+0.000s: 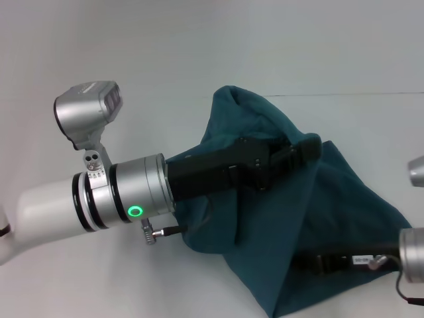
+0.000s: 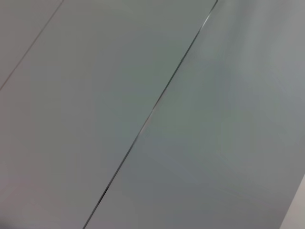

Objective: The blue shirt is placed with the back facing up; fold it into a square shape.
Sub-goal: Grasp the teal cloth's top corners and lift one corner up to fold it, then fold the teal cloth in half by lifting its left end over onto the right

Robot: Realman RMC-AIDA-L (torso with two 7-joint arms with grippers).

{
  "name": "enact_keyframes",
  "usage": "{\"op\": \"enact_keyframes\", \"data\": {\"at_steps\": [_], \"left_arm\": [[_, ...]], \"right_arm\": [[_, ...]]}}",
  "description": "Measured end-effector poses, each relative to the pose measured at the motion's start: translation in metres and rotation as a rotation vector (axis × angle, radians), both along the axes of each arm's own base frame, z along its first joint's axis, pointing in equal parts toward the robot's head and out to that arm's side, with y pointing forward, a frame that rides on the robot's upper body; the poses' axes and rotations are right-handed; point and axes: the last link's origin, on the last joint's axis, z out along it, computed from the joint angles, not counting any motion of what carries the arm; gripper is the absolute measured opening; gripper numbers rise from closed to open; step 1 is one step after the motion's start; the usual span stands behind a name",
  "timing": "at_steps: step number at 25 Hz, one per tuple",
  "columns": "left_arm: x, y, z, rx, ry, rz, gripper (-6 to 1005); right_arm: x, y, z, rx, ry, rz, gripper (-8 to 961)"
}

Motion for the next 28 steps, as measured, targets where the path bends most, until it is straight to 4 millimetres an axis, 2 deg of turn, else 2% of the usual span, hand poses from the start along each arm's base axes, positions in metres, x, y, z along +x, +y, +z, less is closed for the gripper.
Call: {"op": "enact_keyframes", "data": {"at_steps": [7, 15, 28], "left_arm": [[0.001, 0.000, -0.001, 0.010, -0.004, -0.003, 20], [0.000, 0.002, -0.008, 0.011, 0.019, 0.015, 21], [0.005, 0.006, -0.020, -0.006, 0.074, 0.026, 21]], "right_arm": [[0.018, -0.007, 0.023, 0.076, 0.011, -0.057, 43], [0.039, -0.018, 0.059, 0.183, 0.039, -0.105, 44], [0.050, -0.028, 0.065, 0.200, 0.046, -0.131, 45]]}}
